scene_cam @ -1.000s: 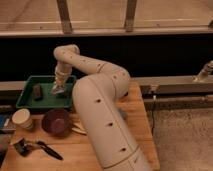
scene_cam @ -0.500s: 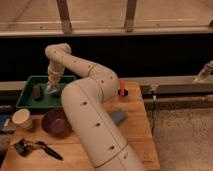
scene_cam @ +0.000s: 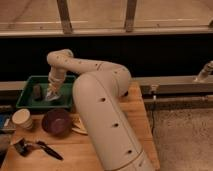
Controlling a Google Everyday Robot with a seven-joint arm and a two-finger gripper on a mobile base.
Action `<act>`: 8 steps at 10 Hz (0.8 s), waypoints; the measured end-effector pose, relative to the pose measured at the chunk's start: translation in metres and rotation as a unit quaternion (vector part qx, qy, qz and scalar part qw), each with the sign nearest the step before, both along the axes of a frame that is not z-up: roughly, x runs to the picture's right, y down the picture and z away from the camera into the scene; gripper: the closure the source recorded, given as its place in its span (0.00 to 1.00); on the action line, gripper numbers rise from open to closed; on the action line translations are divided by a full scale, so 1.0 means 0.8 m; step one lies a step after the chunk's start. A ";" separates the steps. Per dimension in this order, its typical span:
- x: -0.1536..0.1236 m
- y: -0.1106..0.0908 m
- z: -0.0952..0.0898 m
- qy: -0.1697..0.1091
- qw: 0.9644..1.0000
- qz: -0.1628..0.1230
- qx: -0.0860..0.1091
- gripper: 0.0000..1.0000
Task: Wipe tray with towel
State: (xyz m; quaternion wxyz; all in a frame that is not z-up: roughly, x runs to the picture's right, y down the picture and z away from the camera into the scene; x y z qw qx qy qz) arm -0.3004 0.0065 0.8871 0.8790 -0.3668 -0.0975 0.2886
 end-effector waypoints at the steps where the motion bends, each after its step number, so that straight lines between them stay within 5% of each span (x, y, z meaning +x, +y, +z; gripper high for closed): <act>1: 0.015 0.000 0.002 0.010 1.000 0.011 -0.002 1.00; 6: 0.056 -0.050 0.049 0.057 0.997 0.050 -0.001 1.00; 8: 0.036 -0.068 0.059 0.047 0.998 0.041 0.004 1.00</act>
